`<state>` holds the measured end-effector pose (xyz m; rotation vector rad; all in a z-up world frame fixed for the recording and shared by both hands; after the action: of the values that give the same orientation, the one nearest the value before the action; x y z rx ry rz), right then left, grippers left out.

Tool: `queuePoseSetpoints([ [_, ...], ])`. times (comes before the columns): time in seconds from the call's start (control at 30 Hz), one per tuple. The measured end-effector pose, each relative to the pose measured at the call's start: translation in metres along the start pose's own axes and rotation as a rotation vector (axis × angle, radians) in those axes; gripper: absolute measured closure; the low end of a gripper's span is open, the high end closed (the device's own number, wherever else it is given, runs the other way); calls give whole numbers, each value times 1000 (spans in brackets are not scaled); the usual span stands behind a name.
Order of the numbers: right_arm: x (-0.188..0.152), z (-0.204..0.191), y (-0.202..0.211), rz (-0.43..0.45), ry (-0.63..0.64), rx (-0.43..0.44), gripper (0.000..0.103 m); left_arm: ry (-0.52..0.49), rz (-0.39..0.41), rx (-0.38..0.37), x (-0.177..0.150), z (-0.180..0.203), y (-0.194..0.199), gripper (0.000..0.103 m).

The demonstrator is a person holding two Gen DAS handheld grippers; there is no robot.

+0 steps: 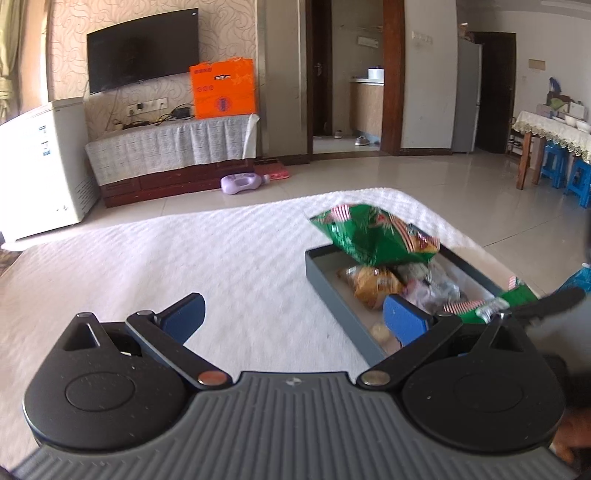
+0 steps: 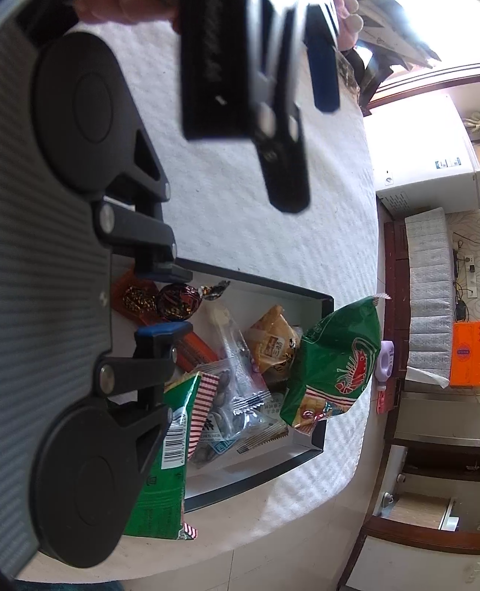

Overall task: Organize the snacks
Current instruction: 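Withdraw both tools from the filled grey box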

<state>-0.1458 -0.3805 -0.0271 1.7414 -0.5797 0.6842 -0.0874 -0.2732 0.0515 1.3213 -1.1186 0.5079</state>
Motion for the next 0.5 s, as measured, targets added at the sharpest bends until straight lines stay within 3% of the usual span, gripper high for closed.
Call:
queuePoseSetpoints([
  [0.27,-11,-10,11,4,41,-48,70,34,-38,90,-23,-5,37,0],
  [0.43,-17,-17,36,62,39,-59,67,46,-24,140,-29,-11,58,0],
  [0.5,-19,-22,47,95,40,-50,61,28,-10,152,-29,-10,69,0],
])
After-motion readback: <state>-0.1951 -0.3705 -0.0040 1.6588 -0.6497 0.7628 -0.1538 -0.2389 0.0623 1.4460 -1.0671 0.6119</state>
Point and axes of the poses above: each gripper's, at about its wrist camera, not at the fingertips, and y roughly against the way its jaws point, z to its right, x to its top, the point moved 9 cm from there along -y, roughly the way its jaws point, and after that the axes turned 12 degrees about x, right-handed, at the moved point
